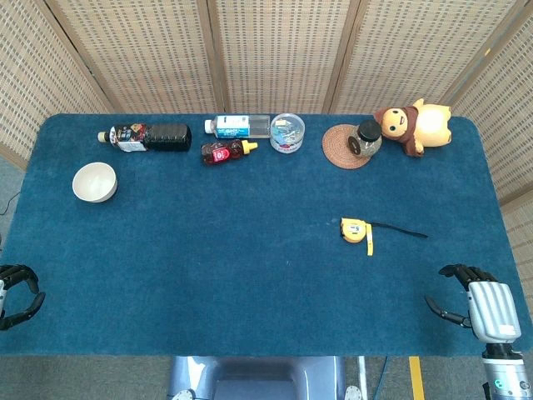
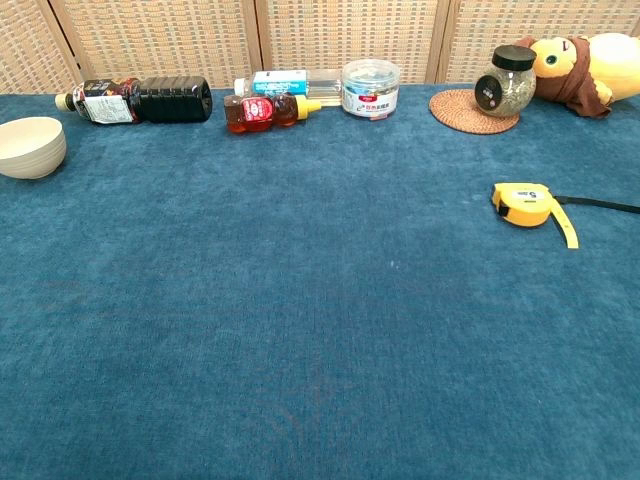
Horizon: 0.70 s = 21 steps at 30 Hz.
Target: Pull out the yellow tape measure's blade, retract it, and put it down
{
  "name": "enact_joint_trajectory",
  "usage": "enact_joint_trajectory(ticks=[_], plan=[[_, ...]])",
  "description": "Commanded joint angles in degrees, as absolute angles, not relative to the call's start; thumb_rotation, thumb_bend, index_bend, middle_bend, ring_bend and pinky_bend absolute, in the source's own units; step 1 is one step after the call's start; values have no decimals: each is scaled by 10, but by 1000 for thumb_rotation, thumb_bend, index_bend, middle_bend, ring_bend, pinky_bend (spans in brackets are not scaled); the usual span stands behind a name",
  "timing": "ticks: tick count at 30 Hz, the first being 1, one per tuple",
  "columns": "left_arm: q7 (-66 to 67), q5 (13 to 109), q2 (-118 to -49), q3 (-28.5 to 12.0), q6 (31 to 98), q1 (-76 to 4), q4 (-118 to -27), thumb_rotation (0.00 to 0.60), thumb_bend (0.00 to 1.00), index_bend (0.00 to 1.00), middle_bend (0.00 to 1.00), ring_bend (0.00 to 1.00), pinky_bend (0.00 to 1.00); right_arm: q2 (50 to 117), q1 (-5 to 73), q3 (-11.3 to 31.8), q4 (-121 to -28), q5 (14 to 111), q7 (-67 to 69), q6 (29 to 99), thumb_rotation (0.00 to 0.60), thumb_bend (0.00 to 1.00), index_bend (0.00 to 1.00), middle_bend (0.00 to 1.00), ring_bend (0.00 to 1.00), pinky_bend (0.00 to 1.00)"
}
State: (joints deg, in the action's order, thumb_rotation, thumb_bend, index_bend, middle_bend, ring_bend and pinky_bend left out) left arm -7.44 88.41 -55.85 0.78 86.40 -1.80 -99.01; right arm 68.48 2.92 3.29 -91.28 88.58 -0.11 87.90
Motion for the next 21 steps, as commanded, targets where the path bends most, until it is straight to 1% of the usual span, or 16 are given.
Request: enact_joint_trajectory(ticks=[1, 14, 21], plan=[[-73, 884, -559, 8, 863, -18, -990, 600, 324, 595, 477, 367, 347, 685, 29, 33, -912, 885, -1, 878, 372, 264, 377, 423, 411, 452], [-69, 887, -555, 4, 865, -20, -994, 600, 324, 595, 477, 366, 347, 678, 26, 32, -910, 889, 7, 885, 372, 264, 363, 422, 409, 452], [-68, 886, -548, 2, 854, -28, -998, 600, 324, 594, 477, 367, 347, 673, 42, 35, -919, 899, 10, 869, 372, 263, 335, 413, 408, 455]])
